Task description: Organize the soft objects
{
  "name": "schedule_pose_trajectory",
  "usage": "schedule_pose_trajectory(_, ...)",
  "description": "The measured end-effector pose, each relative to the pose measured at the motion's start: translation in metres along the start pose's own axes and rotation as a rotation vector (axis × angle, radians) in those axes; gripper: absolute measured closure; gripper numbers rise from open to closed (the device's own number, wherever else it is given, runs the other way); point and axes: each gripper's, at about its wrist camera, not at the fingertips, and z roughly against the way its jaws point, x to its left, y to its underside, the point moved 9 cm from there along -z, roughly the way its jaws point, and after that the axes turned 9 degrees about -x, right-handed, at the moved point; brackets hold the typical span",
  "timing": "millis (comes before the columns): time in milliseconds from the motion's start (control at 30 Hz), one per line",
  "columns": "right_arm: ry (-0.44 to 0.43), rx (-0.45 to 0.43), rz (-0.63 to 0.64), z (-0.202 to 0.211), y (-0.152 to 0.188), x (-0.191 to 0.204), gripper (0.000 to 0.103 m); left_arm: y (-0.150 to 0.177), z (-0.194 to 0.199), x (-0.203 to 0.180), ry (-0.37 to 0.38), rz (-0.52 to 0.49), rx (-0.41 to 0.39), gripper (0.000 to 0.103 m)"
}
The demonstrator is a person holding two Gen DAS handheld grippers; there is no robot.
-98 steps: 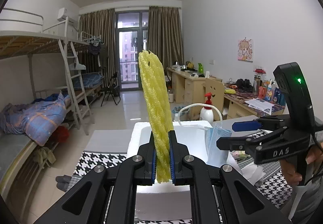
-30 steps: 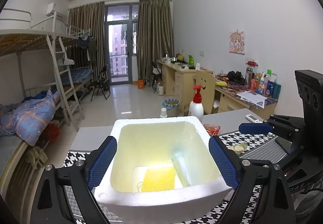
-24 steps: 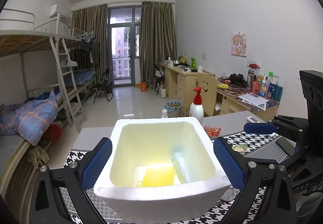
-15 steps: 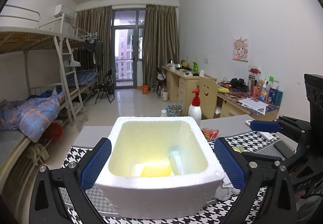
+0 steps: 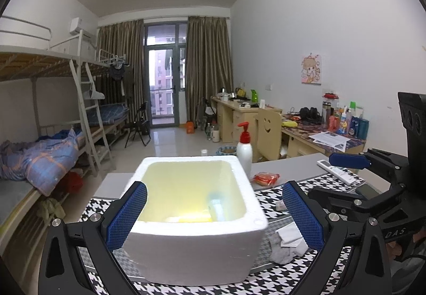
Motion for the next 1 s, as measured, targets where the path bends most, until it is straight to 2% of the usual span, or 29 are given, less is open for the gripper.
schedule_pose_trajectory(367,0.059,0.005,-0.050,0.018,0.015,-0.029,0.013,0.005,0.005,-0.028,0.048,-0.012,-0.021,0.001)
schedule_pose_trajectory(767,0.157,0.005,-0.083,0.041,0.029,-0.051,0.013,0.015,0.003,-0.056,0.123,-0.024,0.003,0.001)
schedule_pose_trajectory(1000,0.205,0.011,-0.127,0.053,0.038,-0.068,0.013,0.021,-0.002,-0.065,0.136,-0.026,0.016,0.001)
